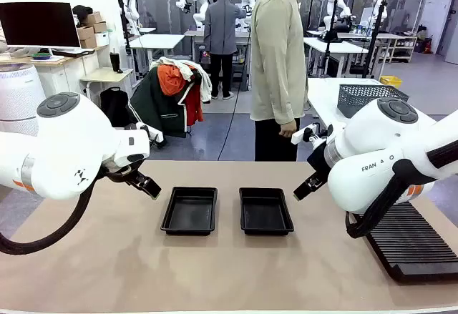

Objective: Inspect and transfer BCBs to ESD trays.
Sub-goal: Pick up the Blank PCB from the PCB Rack and place it in the left ESD tray.

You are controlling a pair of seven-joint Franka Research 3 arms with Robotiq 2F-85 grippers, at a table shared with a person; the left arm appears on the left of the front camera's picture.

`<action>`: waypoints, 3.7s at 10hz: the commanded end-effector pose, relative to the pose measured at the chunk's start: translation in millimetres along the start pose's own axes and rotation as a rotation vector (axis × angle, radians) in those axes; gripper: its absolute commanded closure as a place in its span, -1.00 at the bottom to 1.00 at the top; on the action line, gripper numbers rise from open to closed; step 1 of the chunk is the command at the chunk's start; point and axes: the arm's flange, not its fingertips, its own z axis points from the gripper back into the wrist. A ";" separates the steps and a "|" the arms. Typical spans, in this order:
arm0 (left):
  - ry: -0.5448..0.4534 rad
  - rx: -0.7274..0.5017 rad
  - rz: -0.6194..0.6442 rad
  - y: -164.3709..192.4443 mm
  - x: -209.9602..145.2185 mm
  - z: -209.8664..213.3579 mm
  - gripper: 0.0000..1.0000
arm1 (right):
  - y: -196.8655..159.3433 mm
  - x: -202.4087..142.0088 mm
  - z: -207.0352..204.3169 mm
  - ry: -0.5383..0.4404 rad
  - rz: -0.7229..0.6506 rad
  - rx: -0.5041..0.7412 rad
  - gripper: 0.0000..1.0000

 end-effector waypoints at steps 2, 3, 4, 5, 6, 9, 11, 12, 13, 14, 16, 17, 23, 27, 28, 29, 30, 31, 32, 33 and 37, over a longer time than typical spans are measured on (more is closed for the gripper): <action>0.000 0.000 0.000 0.0 -0.1 -0.1 -1.00 | 0.0 0.0 0.0 0.000 0.000 0.000 -1.00; 0.000 0.000 0.000 0.0 -0.1 -0.1 -1.00 | 0.0 0.0 0.0 0.000 0.000 0.000 -1.00; 0.000 0.000 0.000 0.0 -0.1 -0.1 -1.00 | 0.0 0.0 0.0 0.000 0.000 0.000 -1.00; 0.000 0.000 0.000 0.0 -0.1 -0.1 -1.00 | 0.0 0.0 0.0 0.000 0.000 0.000 -1.00; 0.000 0.000 0.000 0.0 -0.1 -0.1 -1.00 | 0.0 0.0 0.0 0.000 0.000 0.000 -1.00; 0.000 0.000 0.000 0.0 -0.1 -0.1 -1.00 | 0.0 0.0 0.0 0.000 0.000 0.000 -1.00; 0.000 0.000 0.000 0.0 -0.1 -0.1 -1.00 | 0.0 0.0 0.0 0.000 0.000 0.000 -1.00; 0.000 0.000 0.000 0.0 -0.1 -0.1 -1.00 | 0.1 0.0 0.0 0.000 0.001 0.000 -1.00; 0.000 0.000 0.000 -0.1 0.0 0.0 -1.00 | -2.1 6.5 23.9 -0.004 -0.050 0.042 -1.00; 0.004 -0.018 0.025 5.5 3.6 21.1 -1.00 | -4.1 9.5 41.0 0.021 -0.104 0.069 -1.00; -0.011 -0.124 0.131 3.3 9.2 44.2 -1.00 | -27.2 19.5 74.7 0.034 -0.183 0.136 -1.00; 0.012 -0.205 0.183 15.2 13.5 61.6 -1.00 | -26.7 21.3 84.9 0.037 -0.233 0.183 -1.00; 0.055 -0.477 0.410 52.7 27.8 143.9 -1.00 | -87.8 19.2 151.5 0.078 -0.441 0.502 -1.00; 0.127 -0.473 0.466 61.2 44.3 185.4 -1.00 | -133.8 6.5 180.3 0.131 -0.568 0.576 -1.00; 0.150 -0.475 0.472 65.9 48.2 191.9 -1.00 | -139.6 2.9 186.3 0.158 -0.594 0.584 -1.00; 0.166 -0.470 0.483 70.7 51.9 199.3 -1.00 | -146.6 1.0 192.1 0.180 -0.621 0.586 -1.00; 0.188 -0.474 0.491 74.7 54.7 206.4 -1.00 | -153.1 -1.4 199.6 0.178 -0.641 0.589 -1.00; 0.205 -0.484 0.493 76.2 56.5 211.3 -1.00 | -159.1 -4.1 205.6 0.168 -0.660 0.586 -1.00; 0.203 -0.472 0.502 75.0 55.2 214.0 -1.00 | -167.1 -5.3 212.4 0.163 -0.681 0.580 -1.00; 0.208 -0.461 0.507 73.6 50.9 219.2 -1.00 | -172.5 -6.0 217.9 0.165 -0.710 0.575 -1.00; 0.231 -0.444 0.510 64.9 39.7 236.5 -1.00 | -187.5 -0.4 237.9 0.160 -0.738 0.548 -1.00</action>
